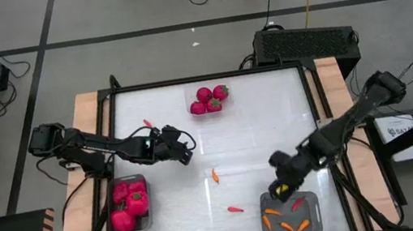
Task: Sort produce into baskets
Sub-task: Put the orange chili pepper into the right black bin
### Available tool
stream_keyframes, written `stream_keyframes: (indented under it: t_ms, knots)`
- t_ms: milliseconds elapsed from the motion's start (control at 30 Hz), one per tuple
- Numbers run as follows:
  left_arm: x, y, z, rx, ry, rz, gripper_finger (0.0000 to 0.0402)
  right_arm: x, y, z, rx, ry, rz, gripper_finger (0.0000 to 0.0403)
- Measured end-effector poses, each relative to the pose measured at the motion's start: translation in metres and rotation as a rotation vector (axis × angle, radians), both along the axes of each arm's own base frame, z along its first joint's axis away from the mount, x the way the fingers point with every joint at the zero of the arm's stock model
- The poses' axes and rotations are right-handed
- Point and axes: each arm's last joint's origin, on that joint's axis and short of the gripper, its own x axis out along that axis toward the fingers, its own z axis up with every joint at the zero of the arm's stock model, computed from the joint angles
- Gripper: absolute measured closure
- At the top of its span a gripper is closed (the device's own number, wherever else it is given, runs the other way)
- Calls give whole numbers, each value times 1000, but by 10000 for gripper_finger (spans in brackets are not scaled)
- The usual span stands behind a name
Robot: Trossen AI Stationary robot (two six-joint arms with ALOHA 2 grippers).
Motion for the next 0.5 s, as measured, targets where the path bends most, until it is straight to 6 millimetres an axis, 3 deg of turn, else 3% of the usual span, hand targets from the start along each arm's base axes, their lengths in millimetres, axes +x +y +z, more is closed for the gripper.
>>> stream_keyframes:
  t_ms: [300, 500]
  knots:
    - [6, 8, 4, 37, -26, -56, 171, -2, 46, -17, 72, 20, 16, 382]
    - [8, 10, 5, 33, -49, -52, 171, -5, 58, -29, 55, 89, 17, 336]
